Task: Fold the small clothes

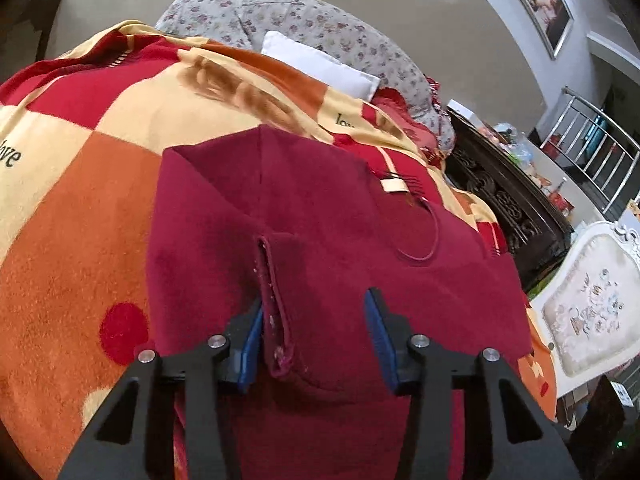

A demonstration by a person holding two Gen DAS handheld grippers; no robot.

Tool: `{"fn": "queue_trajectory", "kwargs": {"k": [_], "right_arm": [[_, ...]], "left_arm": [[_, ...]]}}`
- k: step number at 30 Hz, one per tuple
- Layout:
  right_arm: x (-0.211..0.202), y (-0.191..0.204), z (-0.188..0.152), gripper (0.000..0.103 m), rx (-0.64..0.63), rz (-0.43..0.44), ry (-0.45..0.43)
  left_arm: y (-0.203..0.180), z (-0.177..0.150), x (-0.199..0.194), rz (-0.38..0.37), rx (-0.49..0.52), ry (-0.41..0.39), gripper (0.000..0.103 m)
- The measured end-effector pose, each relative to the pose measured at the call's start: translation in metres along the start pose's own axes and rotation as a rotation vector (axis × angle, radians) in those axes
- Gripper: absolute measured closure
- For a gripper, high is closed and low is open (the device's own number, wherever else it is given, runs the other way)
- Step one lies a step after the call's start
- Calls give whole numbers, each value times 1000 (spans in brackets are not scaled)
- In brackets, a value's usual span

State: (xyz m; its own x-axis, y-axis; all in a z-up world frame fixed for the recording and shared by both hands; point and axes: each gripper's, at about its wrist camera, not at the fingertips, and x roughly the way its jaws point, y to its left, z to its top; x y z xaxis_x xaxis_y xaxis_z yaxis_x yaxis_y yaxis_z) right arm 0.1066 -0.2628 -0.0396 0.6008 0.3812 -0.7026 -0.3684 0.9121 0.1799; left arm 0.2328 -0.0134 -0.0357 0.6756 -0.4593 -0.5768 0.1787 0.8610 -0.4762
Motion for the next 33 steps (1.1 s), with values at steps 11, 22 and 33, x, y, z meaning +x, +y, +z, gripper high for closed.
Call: {"fn": "queue_trajectory", "kwargs": {"k": [11, 22, 33], "right_arm": [[-1, 2, -1, 23, -2, -4, 0], [-2, 1, 0, 23, 6, 1, -6], [-53, -71, 75, 62, 42, -45, -153]], "left_arm": [[12, 9, -64, 77, -28, -192, 97], [40, -2, -35, 134, -84, -77, 59], [4, 10, -74, 188, 66, -213, 53]]}}
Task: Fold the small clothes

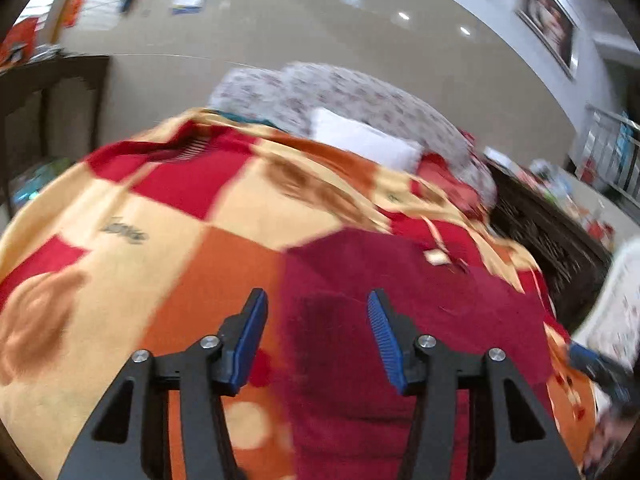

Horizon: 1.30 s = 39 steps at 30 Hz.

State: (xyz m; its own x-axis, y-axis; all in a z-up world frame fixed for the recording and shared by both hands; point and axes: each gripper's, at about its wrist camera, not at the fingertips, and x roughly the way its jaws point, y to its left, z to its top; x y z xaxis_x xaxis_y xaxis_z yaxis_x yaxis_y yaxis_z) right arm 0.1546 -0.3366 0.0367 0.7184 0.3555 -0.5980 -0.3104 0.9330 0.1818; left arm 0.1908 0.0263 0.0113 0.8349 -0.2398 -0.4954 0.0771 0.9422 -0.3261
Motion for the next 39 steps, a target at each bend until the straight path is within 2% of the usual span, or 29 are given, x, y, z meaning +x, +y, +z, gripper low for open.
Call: {"fn": "queue_trajectory", "kwargs": {"k": [1, 2, 4, 5, 7, 8, 14, 16, 19, 20, 22, 25, 27, 29, 30, 31, 32, 33, 34, 36, 37, 39], "right_arm": [[10, -2, 4, 67, -12, -4, 30], [27, -4, 5, 67, -61, -42, 80], [53, -17, -3, 70, -115, -157, 170], [66, -32, -13, 81, -113, -216, 231], [57, -55, -24, 87, -35, -131, 160], [55, -58, -24, 90, -36, -123, 155], [43, -80, -31, 100, 47, -67, 128], [41, -89, -31, 101, 111, -48, 125], [35, -81, -20, 100, 116, -67, 156], [28, -75, -11, 97, 106, -72, 147], [20, -67, 7, 97, 91, -74, 93], [28, -55, 36, 95, 66, -99, 41], [49, -53, 46, 93, 22, -163, 72], [86, -70, 44, 92, 19, -287, 197], [94, -81, 41, 91, 51, -308, 220], [97, -90, 37, 78, 90, -305, 210], [95, -98, 33, 44, 122, -366, 196], [94, -102, 29, 29, 138, -410, 187], [93, -108, 25, 19, 162, -399, 185], [88, -117, 20, 19, 239, -341, 172], [86, -117, 19, 19, 229, -341, 169], [88, -104, 21, 19, 114, -387, 168]], "left_arm": [[-6, -1, 8, -13, 14, 23, 54], [-11, -3, 18, -13, 19, 49, 56], [-13, -5, 35, 11, 3, 91, 56], [-11, -8, 45, 4, -14, 129, 56], [-10, -15, 57, 28, -18, 171, 56], [-8, -21, 62, 38, -17, 186, 56], [-12, -36, 52, 19, 12, 147, 50], [-14, -38, 54, 37, 28, 147, 50], [-18, -39, 56, 52, 46, 147, 45], [-19, -39, 56, 58, 50, 148, 44], [-20, -39, 56, 62, 58, 147, 43], [-19, -39, 55, 51, 50, 145, 42], [-16, -39, 54, 40, 39, 142, 42], [-14, -39, 54, 28, 28, 142, 42], [-14, -38, 54, 25, 26, 142, 42], [-14, -38, 54, 26, 25, 142, 42], [-14, -38, 55, 30, 25, 143, 42], [-14, -38, 55, 32, 25, 145, 42], [-15, -38, 56, 34, 26, 146, 41], [-16, -38, 57, 40, 31, 148, 40], [-17, -37, 58, 42, 33, 148, 39], [-18, -37, 58, 45, 41, 150, 38]]}}
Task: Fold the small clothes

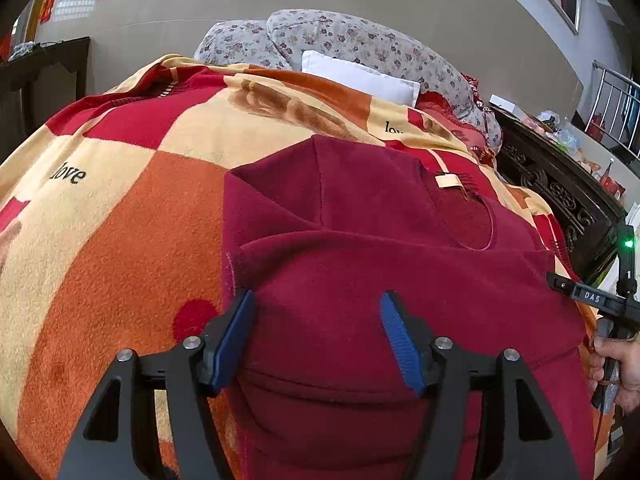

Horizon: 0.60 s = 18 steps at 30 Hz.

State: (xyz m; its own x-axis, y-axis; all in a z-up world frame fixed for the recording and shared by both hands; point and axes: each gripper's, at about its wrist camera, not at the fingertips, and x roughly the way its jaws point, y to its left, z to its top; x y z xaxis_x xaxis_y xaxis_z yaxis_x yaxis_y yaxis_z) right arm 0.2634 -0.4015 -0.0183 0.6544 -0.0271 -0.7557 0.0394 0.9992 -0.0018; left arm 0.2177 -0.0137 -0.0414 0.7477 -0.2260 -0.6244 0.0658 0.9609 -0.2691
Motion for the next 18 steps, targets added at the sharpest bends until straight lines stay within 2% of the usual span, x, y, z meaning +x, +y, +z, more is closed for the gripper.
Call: {"fn": "queue_trajectory", "kwargs": {"k": [3, 5, 8, 11, 13, 14, 15, 16, 18], "right_arm": [[1, 7, 3, 18, -45, -38, 12], [4, 8, 6, 12, -68, -72, 20], [6, 7, 9, 12, -65, -80, 58], [3, 15, 12, 12, -96, -130, 61], [-7, 23, 14, 15, -131, -159, 27], [-20, 26, 18, 23, -125, -162, -20], [-35, 28, 20, 26, -101, -157, -73], [-45, 31, 21, 26, -85, -140, -110], [-66, 47, 23, 26, -92, -24, -166]], "left_arm": [[0, 0, 0, 0, 1, 0, 37], [-1, 0, 0, 3, 4, 2, 37], [-2, 0, 1, 15, 11, 4, 37], [-6, -1, 4, 32, 37, 15, 32], [-8, -1, 5, 38, 46, 17, 31], [-8, -1, 4, 36, 45, 16, 30], [-8, -1, 5, 33, 42, 16, 30], [-7, -1, 5, 27, 35, 15, 30], [-8, -1, 5, 26, 33, 16, 30]]}}
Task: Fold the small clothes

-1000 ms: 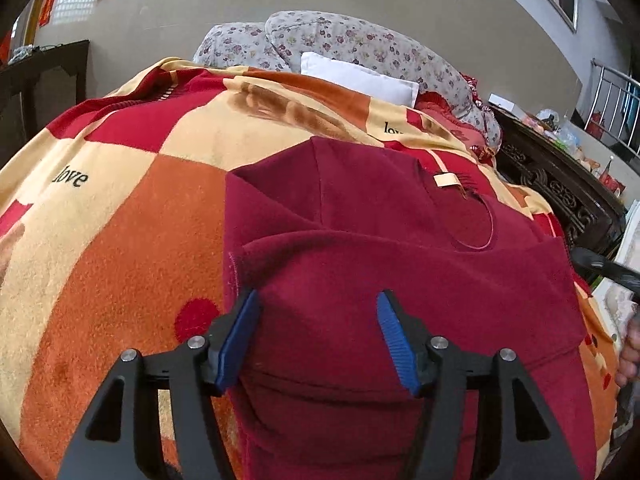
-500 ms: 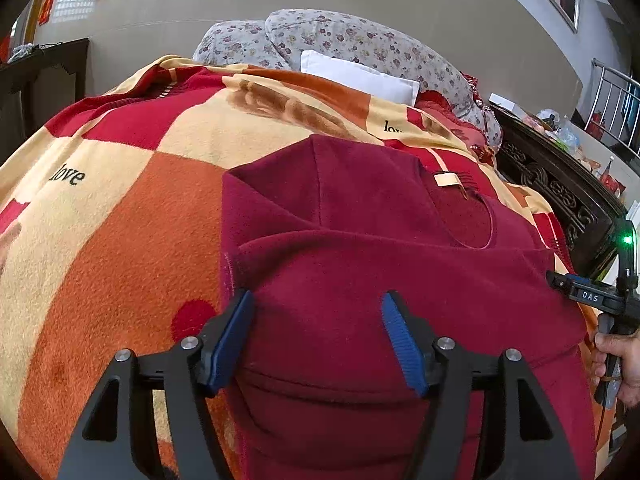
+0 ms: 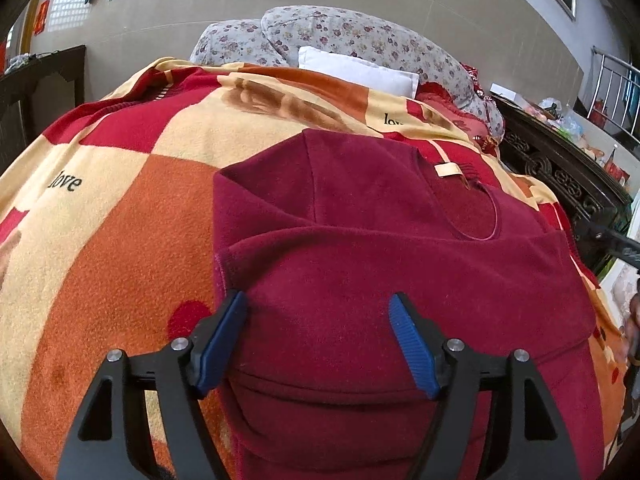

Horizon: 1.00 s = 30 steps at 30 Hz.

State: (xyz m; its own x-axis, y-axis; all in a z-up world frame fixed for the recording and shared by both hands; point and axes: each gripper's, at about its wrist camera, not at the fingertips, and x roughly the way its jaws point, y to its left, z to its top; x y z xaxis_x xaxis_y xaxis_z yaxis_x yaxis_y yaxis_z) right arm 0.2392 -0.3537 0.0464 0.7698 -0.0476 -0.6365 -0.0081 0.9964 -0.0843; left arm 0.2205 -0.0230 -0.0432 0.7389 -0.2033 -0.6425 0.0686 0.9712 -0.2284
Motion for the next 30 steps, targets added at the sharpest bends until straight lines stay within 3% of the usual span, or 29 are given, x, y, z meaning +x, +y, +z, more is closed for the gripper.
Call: {"fn": "queue_trajectory", "kwargs": {"k": [2, 3, 5, 7, 10, 14, 30], "right_arm": [[0, 20, -2, 26, -29, 153, 39], [3, 31, -5, 28, -58, 182, 61], [18, 50, -17, 28, -142, 126, 116], [46, 53, -33, 26, -146, 102, 218], [50, 50, -43, 13, -153, 90, 181], [51, 48, -48, 1, -124, 137, 169], [49, 57, -53, 1, -129, 118, 100]], "left_arm": [[-1, 0, 0, 4, 5, 1, 30], [-2, 0, 0, 4, 7, 1, 29], [-2, -1, -1, 5, 5, 0, 29], [-2, -1, -1, 3, 5, 0, 29], [-2, 0, 0, 1, 3, 3, 29], [-3, 0, 1, 1, 6, 4, 27], [-3, -1, 1, 1, 7, 4, 25]]}}
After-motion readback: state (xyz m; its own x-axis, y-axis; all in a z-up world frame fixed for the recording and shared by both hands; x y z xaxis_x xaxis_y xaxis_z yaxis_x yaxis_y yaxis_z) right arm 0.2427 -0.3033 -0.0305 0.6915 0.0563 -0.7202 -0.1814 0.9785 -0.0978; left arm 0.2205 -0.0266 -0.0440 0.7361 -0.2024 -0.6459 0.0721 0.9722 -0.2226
